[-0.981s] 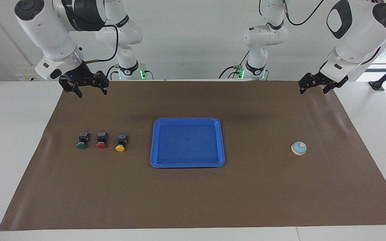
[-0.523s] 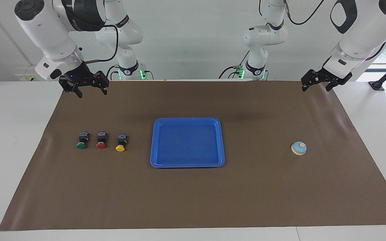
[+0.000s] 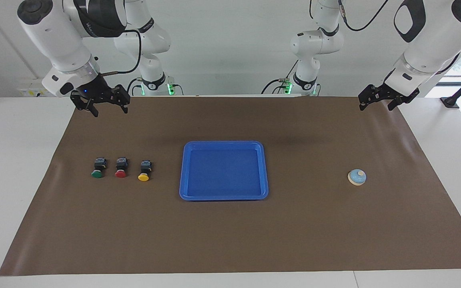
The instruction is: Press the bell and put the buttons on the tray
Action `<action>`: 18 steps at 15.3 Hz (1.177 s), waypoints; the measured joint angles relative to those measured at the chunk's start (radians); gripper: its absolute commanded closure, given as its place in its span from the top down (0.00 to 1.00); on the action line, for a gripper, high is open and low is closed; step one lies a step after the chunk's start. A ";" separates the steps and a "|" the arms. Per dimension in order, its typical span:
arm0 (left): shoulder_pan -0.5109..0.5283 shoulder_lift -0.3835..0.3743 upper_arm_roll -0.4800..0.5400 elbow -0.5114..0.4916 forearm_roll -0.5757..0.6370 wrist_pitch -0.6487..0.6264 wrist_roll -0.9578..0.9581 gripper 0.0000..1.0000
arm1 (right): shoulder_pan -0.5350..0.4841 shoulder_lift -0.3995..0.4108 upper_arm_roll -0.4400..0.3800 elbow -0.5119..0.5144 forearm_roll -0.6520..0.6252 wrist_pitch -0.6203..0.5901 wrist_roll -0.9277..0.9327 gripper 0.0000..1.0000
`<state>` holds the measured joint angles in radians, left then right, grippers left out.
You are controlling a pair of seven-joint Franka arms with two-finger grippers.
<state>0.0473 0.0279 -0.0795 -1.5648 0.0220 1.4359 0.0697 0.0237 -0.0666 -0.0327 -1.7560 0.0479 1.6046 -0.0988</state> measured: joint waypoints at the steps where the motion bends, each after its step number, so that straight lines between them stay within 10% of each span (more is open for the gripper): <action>1: 0.000 0.000 0.001 0.000 0.000 0.000 0.000 1.00 | -0.003 0.000 -0.001 0.000 0.000 0.000 0.000 1.00; 7: 0.003 0.000 0.006 0.000 0.000 0.000 0.000 1.00 | -0.052 0.021 -0.005 -0.005 -0.001 0.050 -0.009 1.00; 18: 0.003 0.000 0.006 0.000 0.000 0.000 0.000 1.00 | -0.159 0.328 -0.007 -0.035 -0.004 0.390 -0.033 1.00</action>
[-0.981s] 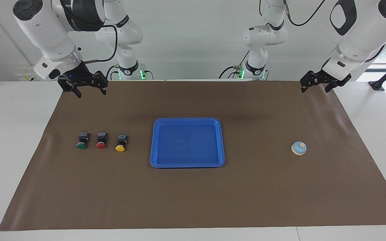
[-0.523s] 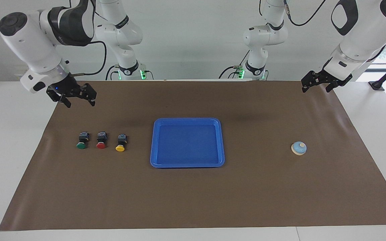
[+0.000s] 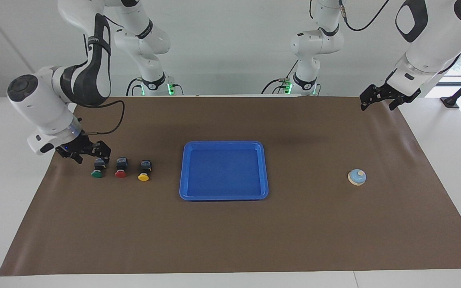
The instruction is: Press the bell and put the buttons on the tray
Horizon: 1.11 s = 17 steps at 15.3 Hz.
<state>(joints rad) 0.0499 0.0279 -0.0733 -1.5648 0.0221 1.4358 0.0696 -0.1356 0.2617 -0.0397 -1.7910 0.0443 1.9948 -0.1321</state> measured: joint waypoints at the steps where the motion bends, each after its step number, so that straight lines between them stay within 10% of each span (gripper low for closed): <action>1: 0.000 0.000 0.000 0.000 0.000 0.000 0.000 1.00 | -0.012 0.007 0.000 -0.014 -0.003 0.015 0.000 1.00; 17: 0.000 0.000 0.000 0.000 0.000 0.000 0.000 1.00 | -0.063 -0.026 0.000 -0.294 -0.072 0.262 -0.095 1.00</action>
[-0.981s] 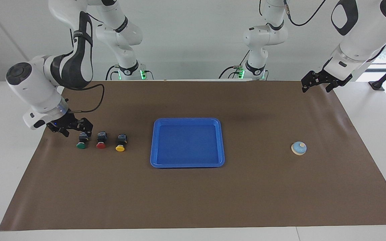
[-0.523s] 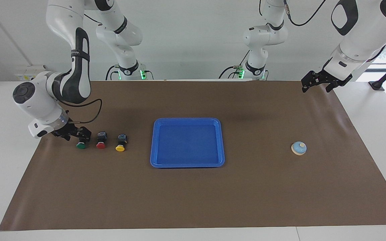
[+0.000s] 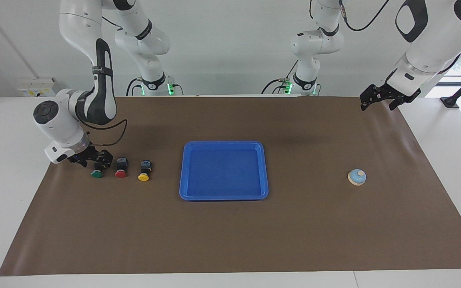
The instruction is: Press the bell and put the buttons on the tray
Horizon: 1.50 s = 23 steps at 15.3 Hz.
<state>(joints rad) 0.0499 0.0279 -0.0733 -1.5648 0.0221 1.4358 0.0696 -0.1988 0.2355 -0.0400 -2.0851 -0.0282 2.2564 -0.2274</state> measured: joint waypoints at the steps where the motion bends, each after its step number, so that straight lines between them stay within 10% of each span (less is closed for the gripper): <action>1: 0.000 0.000 0.000 0.000 0.000 0.000 0.000 1.00 | -0.001 -0.003 0.000 -0.003 0.000 0.000 -0.013 1.00; 8: 0.000 0.000 0.000 0.000 0.000 0.000 0.000 1.00 | -0.014 -0.007 0.000 -0.020 0.000 0.000 -0.025 0.88; 13: 0.000 0.000 0.000 0.000 0.000 0.000 0.000 1.00 | -0.025 -0.007 0.000 -0.026 0.000 0.000 -0.025 0.00; 23: 0.000 0.000 0.000 0.000 0.000 0.000 0.000 1.00 | 0.091 -0.017 0.018 0.207 0.003 -0.231 0.008 0.00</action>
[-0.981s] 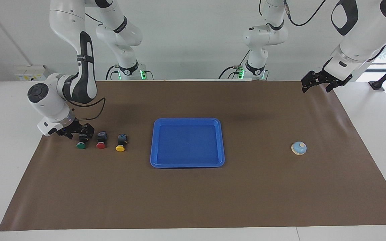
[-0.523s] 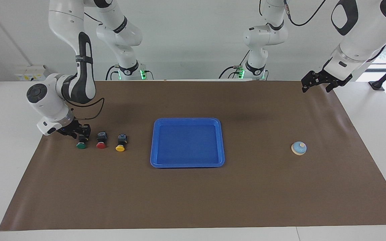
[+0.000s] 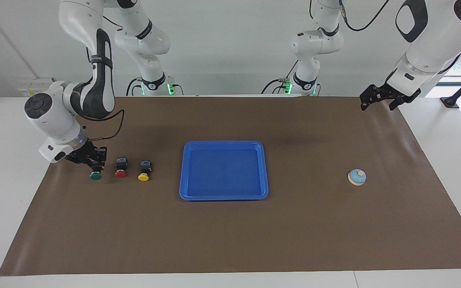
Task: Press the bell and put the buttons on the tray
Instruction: 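Grasp the green-capped button with the right gripper, then carry the green button into the blue tray and open the right gripper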
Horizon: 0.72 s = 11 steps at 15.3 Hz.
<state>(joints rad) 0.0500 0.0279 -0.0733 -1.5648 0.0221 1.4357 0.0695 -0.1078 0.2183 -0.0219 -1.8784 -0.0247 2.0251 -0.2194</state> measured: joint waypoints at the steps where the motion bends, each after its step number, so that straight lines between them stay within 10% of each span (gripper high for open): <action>1: 0.000 0.000 0.000 0.000 0.000 0.000 0.000 1.00 | 0.053 0.000 0.002 0.046 0.000 -0.038 0.074 0.00; 11: 0.000 0.000 0.000 0.000 0.000 0.000 0.000 1.00 | 0.518 0.154 0.012 0.162 0.034 -0.010 0.694 0.00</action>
<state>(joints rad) 0.0500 0.0279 -0.0733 -1.5648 0.0221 1.4357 0.0695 0.4099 0.3728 -0.0102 -1.7166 0.0097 2.0148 0.4742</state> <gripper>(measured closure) 0.000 0.595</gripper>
